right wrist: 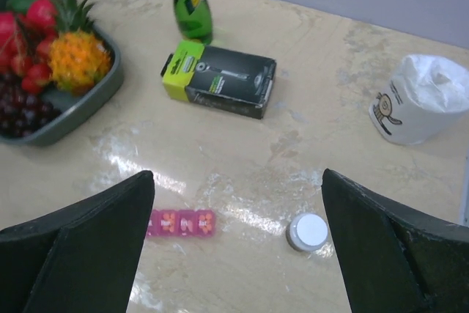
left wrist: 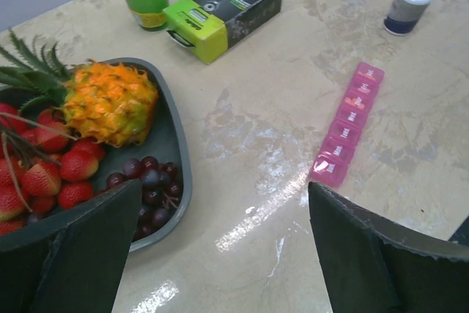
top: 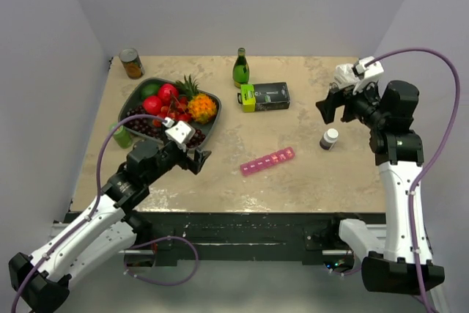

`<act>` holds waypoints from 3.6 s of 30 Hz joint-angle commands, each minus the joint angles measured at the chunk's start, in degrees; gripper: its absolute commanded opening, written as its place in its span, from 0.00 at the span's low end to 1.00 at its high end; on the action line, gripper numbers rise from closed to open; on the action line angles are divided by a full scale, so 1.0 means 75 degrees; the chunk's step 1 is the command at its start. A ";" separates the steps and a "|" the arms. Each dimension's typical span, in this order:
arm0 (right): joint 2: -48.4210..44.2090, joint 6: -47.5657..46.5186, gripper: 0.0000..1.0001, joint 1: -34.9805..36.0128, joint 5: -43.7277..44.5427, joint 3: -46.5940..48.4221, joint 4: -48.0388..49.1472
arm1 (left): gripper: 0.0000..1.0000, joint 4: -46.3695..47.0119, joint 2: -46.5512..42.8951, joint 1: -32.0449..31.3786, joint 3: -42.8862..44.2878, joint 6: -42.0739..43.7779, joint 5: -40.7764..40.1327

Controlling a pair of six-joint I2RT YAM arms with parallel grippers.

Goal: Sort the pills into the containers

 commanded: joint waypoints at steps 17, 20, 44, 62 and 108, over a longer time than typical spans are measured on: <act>0.1750 -0.8480 0.99 0.2490 -0.3369 -0.2397 -0.0694 | 0.96 0.1909 0.1637 -0.0120 -0.0681 0.1032 0.3785; 0.2359 -0.8856 0.99 0.2970 -0.2549 -0.2527 -0.0260 | 0.96 0.1910 0.1578 -0.0120 -0.0752 0.1125 0.3540; 0.5243 -0.9327 0.67 0.4495 -0.0508 -0.1860 0.0152 | 0.98 0.1230 0.1461 0.0043 -0.0424 0.1314 0.2835; 0.4390 -0.8437 0.18 0.4577 -0.1514 -0.1742 -0.0398 | 0.98 0.3091 0.1366 0.0020 -0.1279 0.1009 0.4405; 0.3204 -0.7616 0.12 0.4929 -0.2980 -0.1988 -0.0457 | 0.06 0.2871 0.4695 -0.2312 0.0267 0.2684 0.2343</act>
